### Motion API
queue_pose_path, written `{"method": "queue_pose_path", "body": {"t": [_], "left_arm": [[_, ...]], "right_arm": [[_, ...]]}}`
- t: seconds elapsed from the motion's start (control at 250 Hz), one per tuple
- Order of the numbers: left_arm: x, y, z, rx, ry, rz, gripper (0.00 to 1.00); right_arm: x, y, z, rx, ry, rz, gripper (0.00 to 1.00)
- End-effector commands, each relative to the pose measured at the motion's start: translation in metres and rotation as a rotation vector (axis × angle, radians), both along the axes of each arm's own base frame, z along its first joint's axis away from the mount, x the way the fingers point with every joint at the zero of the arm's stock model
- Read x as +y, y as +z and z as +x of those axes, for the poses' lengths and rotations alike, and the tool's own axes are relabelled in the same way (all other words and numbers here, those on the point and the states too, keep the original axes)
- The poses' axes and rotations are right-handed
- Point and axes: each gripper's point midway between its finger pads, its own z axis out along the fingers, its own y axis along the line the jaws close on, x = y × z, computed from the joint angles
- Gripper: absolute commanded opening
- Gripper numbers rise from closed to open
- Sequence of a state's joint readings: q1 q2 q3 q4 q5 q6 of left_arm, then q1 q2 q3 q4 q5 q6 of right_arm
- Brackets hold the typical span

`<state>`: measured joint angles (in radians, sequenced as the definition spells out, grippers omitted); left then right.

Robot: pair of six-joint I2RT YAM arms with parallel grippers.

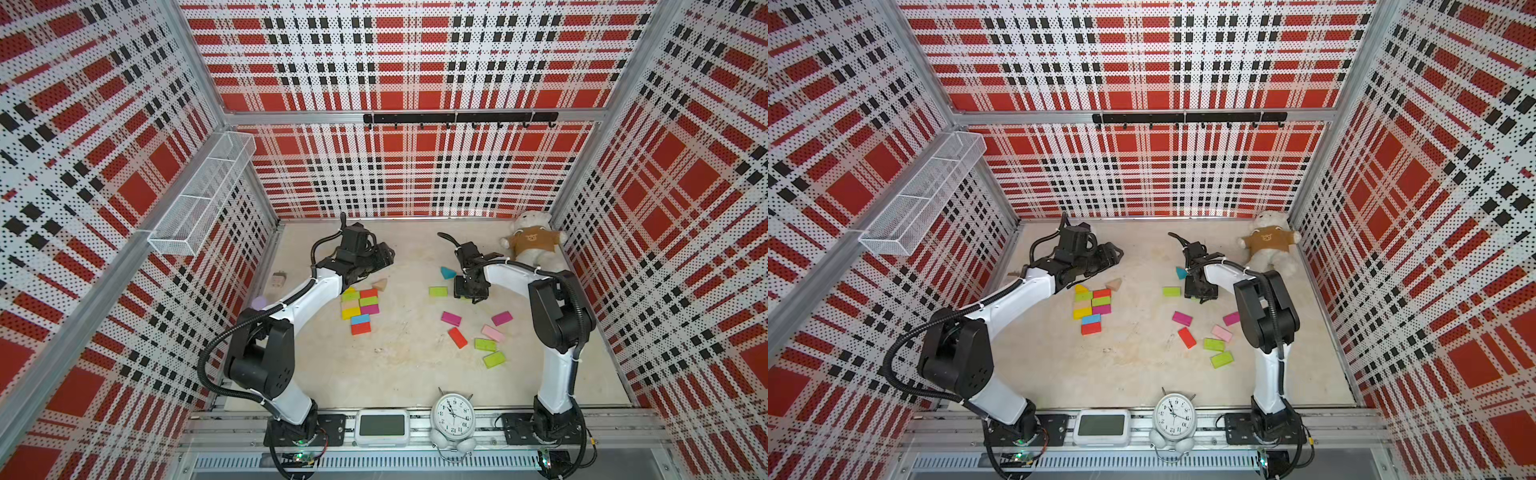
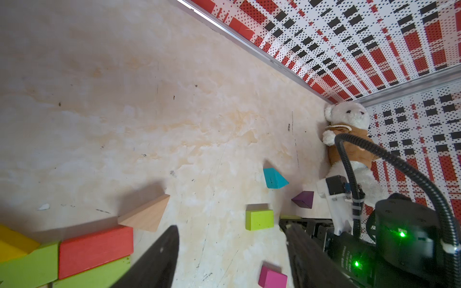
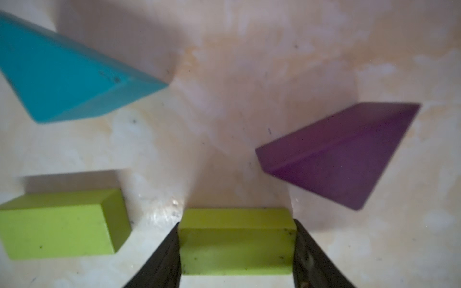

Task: Assemble a carrot with building blocks
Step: Assemble the building block at the center of the board.

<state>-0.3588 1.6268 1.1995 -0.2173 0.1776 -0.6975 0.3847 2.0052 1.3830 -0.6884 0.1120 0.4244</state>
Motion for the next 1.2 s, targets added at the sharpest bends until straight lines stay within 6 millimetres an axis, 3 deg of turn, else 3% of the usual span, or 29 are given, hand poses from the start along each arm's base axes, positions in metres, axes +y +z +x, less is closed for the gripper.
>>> {"method": "queue_pose_path", "body": {"t": [0.0, 0.376, 1.197], "left_arm": [[0.005, 0.009, -0.002, -0.024, 0.014, 0.008, 0.71], [0.0, 0.005, -0.001, -0.017, 0.017, 0.014, 0.71], [-0.005, 0.004, -0.002, -0.016, 0.007, 0.015, 0.71]], "right_arm": [[0.01, -0.001, 0.014, -0.011, 0.064, 0.021, 0.61], [0.026, -0.002, 0.028, -0.012, 0.131, 0.05, 0.62], [0.037, -0.005, 0.017, 0.006, 0.154, 0.056, 0.63]]}}
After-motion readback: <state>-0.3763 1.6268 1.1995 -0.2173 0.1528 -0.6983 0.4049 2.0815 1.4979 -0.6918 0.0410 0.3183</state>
